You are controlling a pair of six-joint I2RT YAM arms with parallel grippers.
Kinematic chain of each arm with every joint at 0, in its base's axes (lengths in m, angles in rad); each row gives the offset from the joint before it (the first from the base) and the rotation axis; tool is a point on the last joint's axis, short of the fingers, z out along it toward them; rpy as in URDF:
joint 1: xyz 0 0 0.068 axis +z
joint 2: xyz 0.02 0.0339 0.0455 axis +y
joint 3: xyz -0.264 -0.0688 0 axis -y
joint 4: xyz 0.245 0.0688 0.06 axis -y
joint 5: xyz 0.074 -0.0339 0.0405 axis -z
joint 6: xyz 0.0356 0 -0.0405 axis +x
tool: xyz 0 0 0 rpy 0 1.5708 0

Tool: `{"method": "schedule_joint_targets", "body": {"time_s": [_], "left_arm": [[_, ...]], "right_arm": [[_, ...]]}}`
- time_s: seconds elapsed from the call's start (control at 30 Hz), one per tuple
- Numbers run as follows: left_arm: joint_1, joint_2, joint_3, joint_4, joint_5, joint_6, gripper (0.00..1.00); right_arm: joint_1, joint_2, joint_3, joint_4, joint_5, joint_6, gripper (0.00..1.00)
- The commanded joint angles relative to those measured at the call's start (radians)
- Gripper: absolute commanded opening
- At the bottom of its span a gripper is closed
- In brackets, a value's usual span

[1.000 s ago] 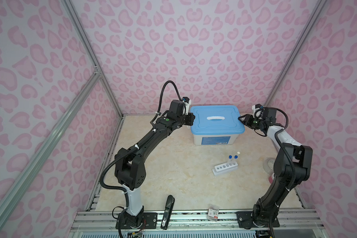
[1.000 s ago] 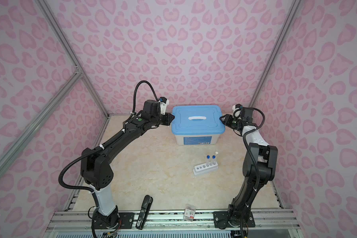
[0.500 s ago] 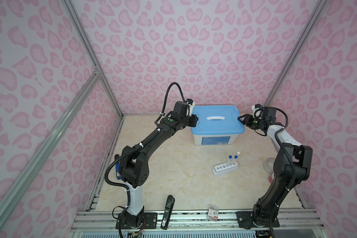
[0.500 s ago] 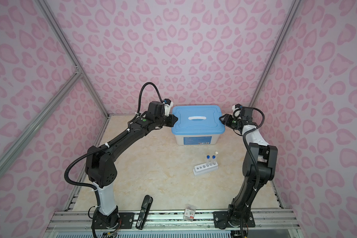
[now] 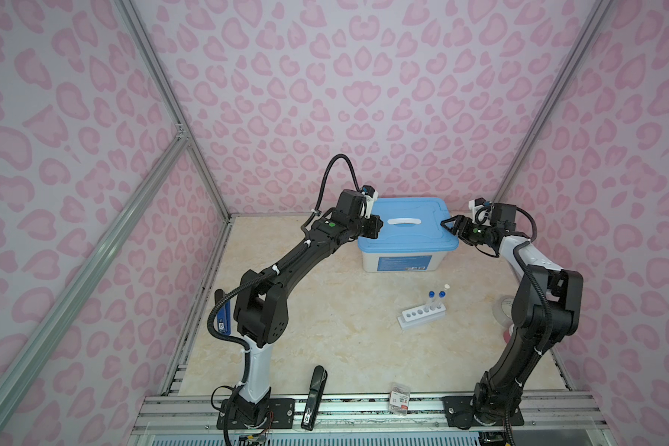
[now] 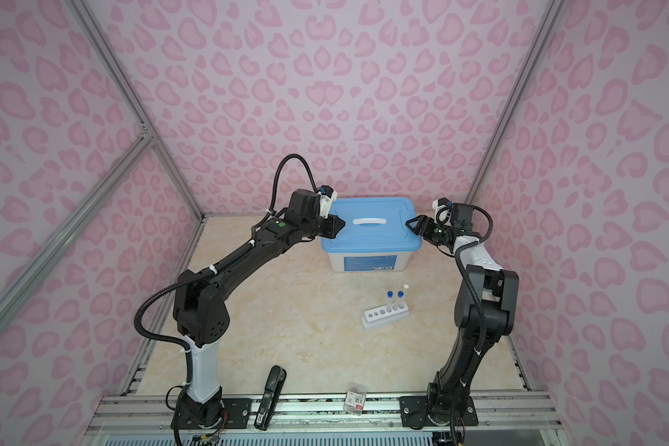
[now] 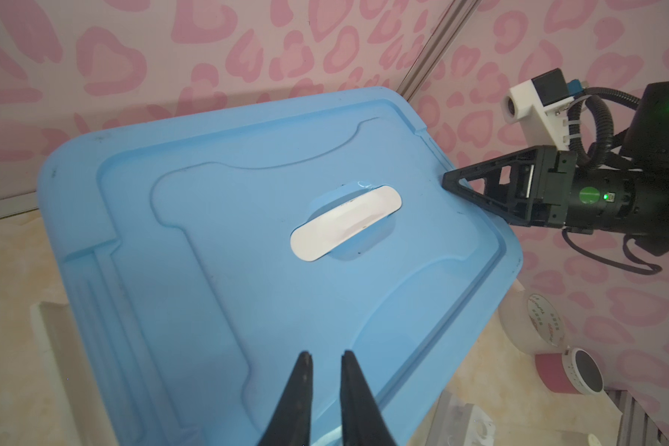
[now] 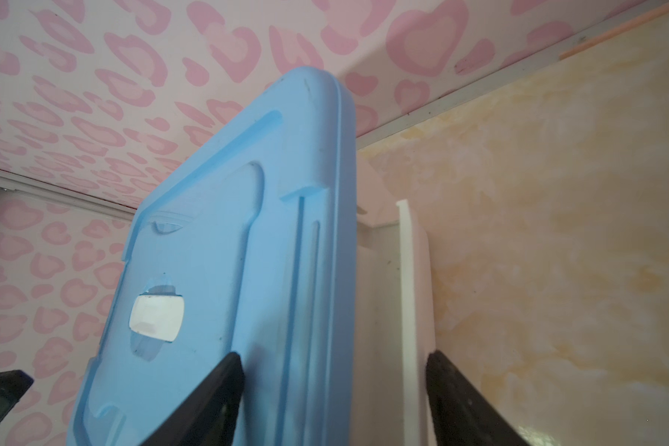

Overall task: Organize the chemistry lab equipment
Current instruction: 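Move the left gripper to the lid's near corner while the right gripper holds the rim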

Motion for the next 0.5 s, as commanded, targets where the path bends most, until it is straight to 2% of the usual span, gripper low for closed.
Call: {"method": "schedule_joint_targets", "body": {"time_s": [0.0,0.13,0.27,0.47], "left_arm": [[-0.003,0.020,0.022,0.005,0.024,0.007,0.18],[-0.006,0.028,0.024,0.005,0.035,0.005,0.17],[-0.008,0.040,0.037,0.000,0.041,0.002,0.17],[-0.011,0.040,0.050,-0.005,0.044,0.004,0.16]], "right_arm": [[0.001,0.023,-0.023,0.014,-0.009,0.024,0.73],[-0.003,0.033,-0.040,0.057,-0.024,0.056,0.71],[-0.005,0.033,-0.041,0.073,-0.024,0.071,0.62],[-0.006,0.031,-0.039,0.057,-0.007,0.065,0.54]]}}
